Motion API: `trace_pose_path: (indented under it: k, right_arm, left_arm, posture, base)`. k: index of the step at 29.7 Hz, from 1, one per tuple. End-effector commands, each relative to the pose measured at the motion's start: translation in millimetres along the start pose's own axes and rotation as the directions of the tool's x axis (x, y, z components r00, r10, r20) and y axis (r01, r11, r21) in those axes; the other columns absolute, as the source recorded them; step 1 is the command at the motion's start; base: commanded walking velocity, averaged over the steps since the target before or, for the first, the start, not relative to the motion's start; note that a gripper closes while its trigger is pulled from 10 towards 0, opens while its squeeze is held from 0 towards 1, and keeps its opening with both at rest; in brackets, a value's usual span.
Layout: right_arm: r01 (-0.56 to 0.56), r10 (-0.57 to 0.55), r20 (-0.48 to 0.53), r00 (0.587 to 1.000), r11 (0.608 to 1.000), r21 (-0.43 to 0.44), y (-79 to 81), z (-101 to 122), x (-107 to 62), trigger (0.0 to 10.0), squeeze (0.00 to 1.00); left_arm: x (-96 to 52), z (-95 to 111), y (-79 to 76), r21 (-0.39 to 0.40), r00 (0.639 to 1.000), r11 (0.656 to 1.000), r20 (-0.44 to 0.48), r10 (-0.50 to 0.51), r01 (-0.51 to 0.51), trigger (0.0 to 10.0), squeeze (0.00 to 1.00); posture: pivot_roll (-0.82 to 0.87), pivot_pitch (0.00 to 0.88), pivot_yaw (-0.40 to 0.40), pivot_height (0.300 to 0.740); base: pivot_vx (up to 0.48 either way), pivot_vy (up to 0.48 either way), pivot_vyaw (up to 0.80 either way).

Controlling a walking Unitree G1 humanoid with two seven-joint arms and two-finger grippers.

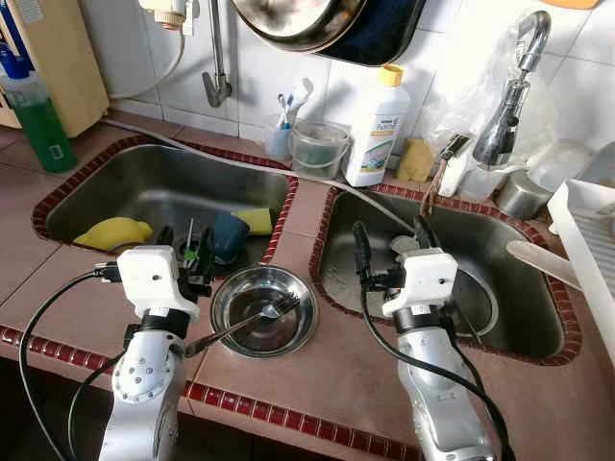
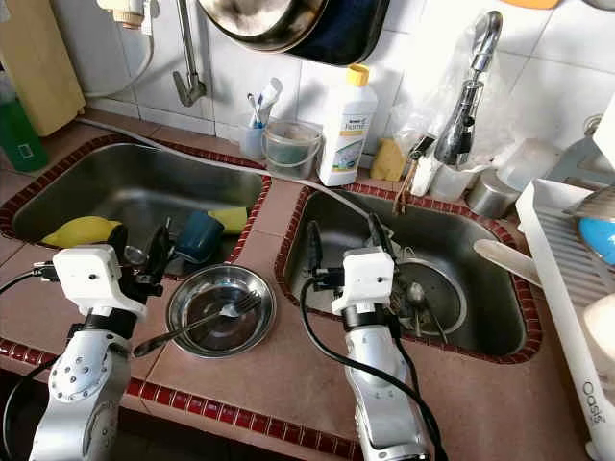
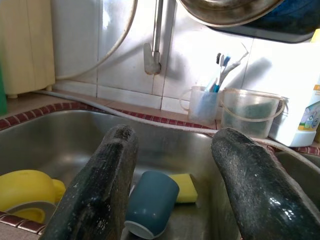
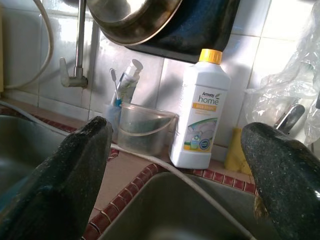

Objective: Kitchen organization

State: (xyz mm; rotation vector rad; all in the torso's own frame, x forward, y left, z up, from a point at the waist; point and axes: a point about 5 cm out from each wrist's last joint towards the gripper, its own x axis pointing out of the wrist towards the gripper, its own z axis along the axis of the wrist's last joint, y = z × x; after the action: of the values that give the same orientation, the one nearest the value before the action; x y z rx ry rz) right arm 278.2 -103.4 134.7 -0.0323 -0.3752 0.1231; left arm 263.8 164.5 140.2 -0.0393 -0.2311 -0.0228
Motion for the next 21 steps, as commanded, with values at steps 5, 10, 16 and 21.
trace_pose_path:
  k: [5, 10, 16, 21]
  right_arm:
    - [0.007, -0.007, -0.003, 1.000, 1.000, 0.004, -1.1, 0.3, -1.7, 10.0, 0.00]
    - [0.011, -0.011, -0.006, 1.000, 1.000, 0.005, -1.4, -0.1, -2.2, 10.0, 0.00]
    - [0.012, -0.012, -0.007, 1.000, 1.000, 0.005, -1.1, -0.2, -2.2, 10.0, 0.00]
    - [0.010, -0.010, -0.007, 1.000, 1.000, 0.006, -0.8, -0.3, -1.7, 10.0, 0.00]
  left_arm:
    - [0.2, 3.1, -3.2, 0.005, 1.000, 1.000, 0.004, -0.022, 0.022, 10.0, 0.00]
    - [0.3, 3.0, -3.9, 0.003, 1.000, 1.000, 0.003, -0.025, 0.025, 10.0, 0.00]
    - [0.8, 2.8, -4.7, 0.002, 1.000, 1.000, 0.003, -0.028, 0.028, 10.0, 0.00]
    - [1.4, 3.2, -5.0, 0.001, 1.000, 1.000, 0.005, -0.028, 0.028, 10.0, 0.00]
  posture:
    - [-0.11, 0.000, -0.089, 0.732]
    - [-0.11, 0.000, -0.088, 0.732]
    - [-0.11, 0.000, -0.088, 0.732]
    - [-0.11, 0.000, -0.088, 0.732]
  base:
    - [-0.267, 0.000, 0.00]
    - [-0.266, 0.000, 0.00]
    - [-0.269, 0.000, 0.00]
    - [-0.270, 0.000, 0.00]
